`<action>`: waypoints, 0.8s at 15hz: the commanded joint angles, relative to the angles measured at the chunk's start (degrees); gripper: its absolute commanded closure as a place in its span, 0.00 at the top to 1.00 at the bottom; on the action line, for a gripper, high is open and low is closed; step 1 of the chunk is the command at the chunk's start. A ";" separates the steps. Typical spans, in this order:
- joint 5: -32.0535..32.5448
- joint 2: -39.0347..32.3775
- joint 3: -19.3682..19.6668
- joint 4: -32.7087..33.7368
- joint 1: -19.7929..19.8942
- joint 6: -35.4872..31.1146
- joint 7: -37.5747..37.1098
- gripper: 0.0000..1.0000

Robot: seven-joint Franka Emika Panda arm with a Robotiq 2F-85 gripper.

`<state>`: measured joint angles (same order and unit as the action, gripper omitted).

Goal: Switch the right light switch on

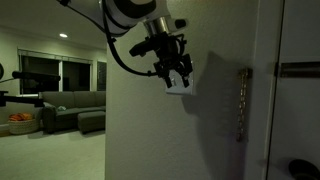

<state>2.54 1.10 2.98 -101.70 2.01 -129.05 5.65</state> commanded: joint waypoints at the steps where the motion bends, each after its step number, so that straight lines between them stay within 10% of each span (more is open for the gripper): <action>1: -0.75 -1.42 -0.04 2.03 0.30 -1.55 -1.07 0.53; 10: -3.32 -3.47 -0.39 5.28 0.17 -1.88 -0.71 0.49; 11: -3.48 -3.55 -0.44 5.55 0.18 -1.79 -0.65 0.25; 12: -3.50 -3.53 -0.49 5.60 0.17 -1.87 -0.60 0.25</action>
<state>0.03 -2.07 2.68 -96.95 2.01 -129.87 5.50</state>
